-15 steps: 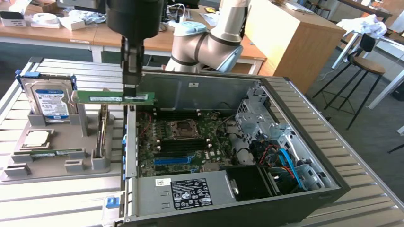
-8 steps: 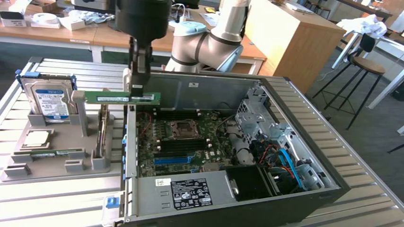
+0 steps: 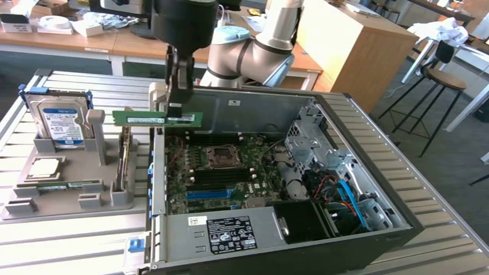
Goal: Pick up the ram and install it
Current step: 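Pick up the ram and move it above insertion slot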
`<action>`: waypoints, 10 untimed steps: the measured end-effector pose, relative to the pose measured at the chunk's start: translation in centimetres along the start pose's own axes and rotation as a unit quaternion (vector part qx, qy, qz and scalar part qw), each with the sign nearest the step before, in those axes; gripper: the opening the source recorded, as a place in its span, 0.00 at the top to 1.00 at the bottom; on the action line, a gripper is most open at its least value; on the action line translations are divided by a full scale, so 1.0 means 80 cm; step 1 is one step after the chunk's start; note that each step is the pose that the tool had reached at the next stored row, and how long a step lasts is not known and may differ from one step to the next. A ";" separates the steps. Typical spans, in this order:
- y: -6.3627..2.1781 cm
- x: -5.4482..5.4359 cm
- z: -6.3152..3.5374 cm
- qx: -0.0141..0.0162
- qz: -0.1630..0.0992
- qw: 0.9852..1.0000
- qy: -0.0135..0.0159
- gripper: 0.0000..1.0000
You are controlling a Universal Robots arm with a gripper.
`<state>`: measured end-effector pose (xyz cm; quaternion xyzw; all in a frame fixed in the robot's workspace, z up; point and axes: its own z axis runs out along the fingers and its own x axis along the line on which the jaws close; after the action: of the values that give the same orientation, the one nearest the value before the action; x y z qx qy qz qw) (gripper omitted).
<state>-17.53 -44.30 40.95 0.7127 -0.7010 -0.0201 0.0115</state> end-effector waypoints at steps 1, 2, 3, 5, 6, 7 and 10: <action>-0.002 0.000 0.000 0.000 0.000 1.000 0.000 0.89; -0.004 0.000 0.000 0.000 0.000 1.000 0.000 0.89; -0.005 0.000 0.000 0.000 0.000 1.000 0.000 0.89; -0.008 0.000 0.000 0.000 0.000 1.000 0.000 0.89; -0.010 0.000 0.000 0.000 0.000 1.000 0.000 0.89; -0.011 0.000 0.000 0.000 0.000 1.000 0.000 0.89; -0.016 0.000 -0.001 0.000 0.000 1.000 0.000 0.89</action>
<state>-16.28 -44.30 40.95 0.7127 -0.7011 -0.0201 0.0115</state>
